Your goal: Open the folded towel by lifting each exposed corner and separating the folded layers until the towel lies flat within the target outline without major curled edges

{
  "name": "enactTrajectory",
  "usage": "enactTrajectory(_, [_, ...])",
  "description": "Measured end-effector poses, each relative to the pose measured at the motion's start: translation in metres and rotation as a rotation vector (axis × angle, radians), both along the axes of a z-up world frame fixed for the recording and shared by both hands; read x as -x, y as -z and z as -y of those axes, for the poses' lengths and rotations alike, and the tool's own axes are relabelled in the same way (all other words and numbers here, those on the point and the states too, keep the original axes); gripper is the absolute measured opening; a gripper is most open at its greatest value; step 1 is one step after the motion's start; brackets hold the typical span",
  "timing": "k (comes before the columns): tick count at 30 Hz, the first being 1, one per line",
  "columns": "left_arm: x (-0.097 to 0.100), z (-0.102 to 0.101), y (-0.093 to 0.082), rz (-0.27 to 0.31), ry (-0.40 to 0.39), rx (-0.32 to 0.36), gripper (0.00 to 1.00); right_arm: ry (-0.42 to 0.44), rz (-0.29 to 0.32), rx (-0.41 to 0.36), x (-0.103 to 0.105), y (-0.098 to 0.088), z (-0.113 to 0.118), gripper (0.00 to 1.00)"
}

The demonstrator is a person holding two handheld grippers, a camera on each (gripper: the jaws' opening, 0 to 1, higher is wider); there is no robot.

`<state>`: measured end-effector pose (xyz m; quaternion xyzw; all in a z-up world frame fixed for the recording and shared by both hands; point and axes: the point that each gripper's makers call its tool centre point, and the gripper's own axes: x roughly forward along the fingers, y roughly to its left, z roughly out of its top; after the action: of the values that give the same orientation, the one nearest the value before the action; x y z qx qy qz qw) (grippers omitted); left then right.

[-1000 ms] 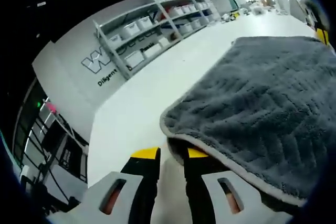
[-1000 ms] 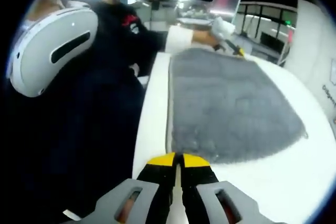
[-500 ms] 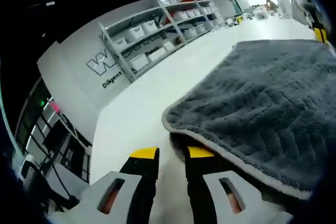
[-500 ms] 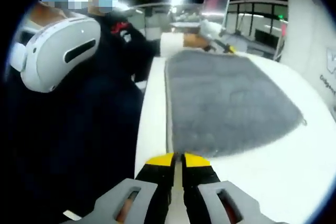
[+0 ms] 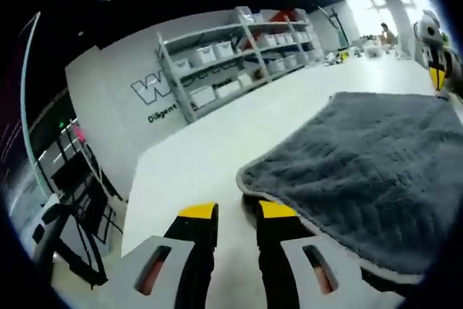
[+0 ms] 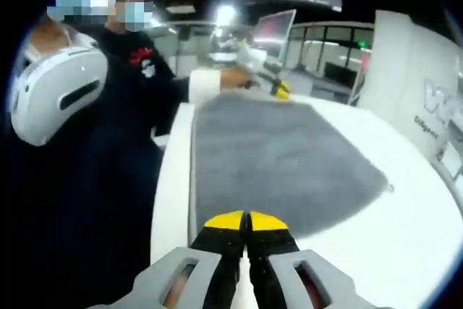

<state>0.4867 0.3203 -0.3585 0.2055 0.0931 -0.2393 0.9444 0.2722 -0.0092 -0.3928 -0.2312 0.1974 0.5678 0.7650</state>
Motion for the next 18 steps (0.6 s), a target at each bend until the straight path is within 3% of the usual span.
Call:
enactTrajectory(3, [0.002, -0.002, -0.009, 0.029, -0.006, 0.019, 0.14, 0.01, -0.019, 0.014, -0.003, 0.01, -0.001, 0.0])
enactTrajectory(6, [0.01, 0.018, -0.022, 0.073, 0.122, 0.084, 0.1, 0.025, -0.049, 0.038, -0.004, 0.021, 0.001, 0.0])
enactTrajectory(7, [0.012, 0.022, -0.022, 0.064, 0.152, 0.1, 0.08, 0.025, -0.048, 0.037, -0.004, 0.021, 0.001, 0.0])
enactTrajectory(10, [0.024, 0.042, -0.018, 0.0, 0.295, 0.144, 0.01, 0.038, -0.072, 0.011, -0.005, 0.019, 0.002, 0.0])
enactTrajectory(12, [0.028, 0.046, -0.007, -0.053, 0.33, 0.116, 0.01, 0.05, -0.087, -0.002, -0.006, 0.02, 0.005, 0.0])
enactTrajectory(15, [0.027, 0.042, 0.017, -0.128, 0.326, 0.016, 0.01, 0.058, -0.098, -0.023, -0.004, 0.02, 0.007, 0.0])
enactTrajectory(18, [0.036, 0.049, 0.028, -0.199, 0.379, 0.033, 0.01, 0.059, -0.097, -0.035, -0.004, 0.02, 0.008, 0.0])
